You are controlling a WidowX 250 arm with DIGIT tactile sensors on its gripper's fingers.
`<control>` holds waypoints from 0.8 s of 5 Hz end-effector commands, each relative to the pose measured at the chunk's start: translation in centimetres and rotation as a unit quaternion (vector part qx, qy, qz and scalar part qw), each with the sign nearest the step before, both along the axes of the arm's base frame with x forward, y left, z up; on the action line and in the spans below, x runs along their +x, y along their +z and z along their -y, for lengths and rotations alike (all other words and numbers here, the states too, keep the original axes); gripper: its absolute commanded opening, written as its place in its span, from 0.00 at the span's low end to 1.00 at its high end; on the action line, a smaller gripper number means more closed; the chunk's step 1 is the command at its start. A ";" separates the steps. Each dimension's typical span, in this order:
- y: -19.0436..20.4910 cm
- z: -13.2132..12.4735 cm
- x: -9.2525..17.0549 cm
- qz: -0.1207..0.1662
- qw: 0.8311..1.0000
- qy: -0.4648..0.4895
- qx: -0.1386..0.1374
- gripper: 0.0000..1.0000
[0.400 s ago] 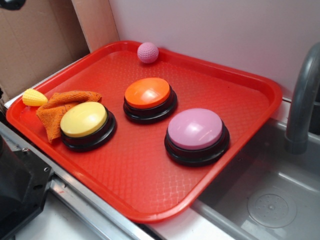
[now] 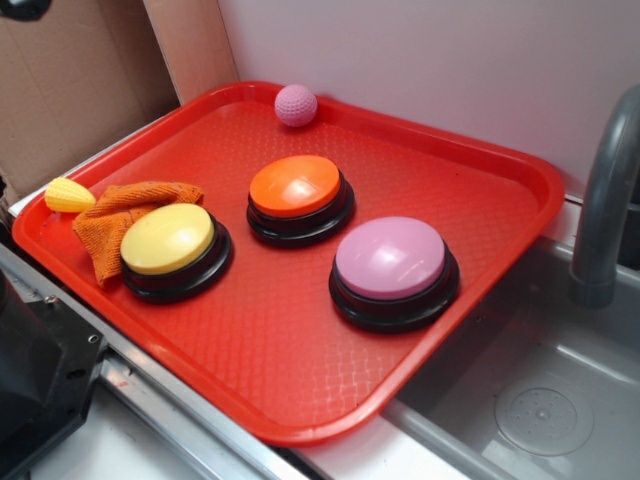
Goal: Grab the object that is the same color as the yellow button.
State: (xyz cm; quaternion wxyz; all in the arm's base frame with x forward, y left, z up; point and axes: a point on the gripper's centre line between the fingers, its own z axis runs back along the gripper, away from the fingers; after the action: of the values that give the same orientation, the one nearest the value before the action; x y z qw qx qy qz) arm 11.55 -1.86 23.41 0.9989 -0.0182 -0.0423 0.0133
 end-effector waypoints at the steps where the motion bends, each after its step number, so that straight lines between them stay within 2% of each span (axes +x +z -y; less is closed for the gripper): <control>1: -0.6 -2.4 1.7 0.001 0.987 0.158 -0.021 1.00; 2: -1.2 -4.0 2.5 0.006 0.964 0.265 -0.024 1.00; 3: -2.7 -6.5 3.8 -0.014 0.923 0.384 -0.025 1.00; 4: -3.9 -8.8 4.1 -0.003 0.868 0.496 -0.022 1.00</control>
State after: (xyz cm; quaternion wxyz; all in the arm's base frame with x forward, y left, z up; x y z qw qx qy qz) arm 16.25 6.60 19.00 0.8597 -0.0156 -0.0312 0.5096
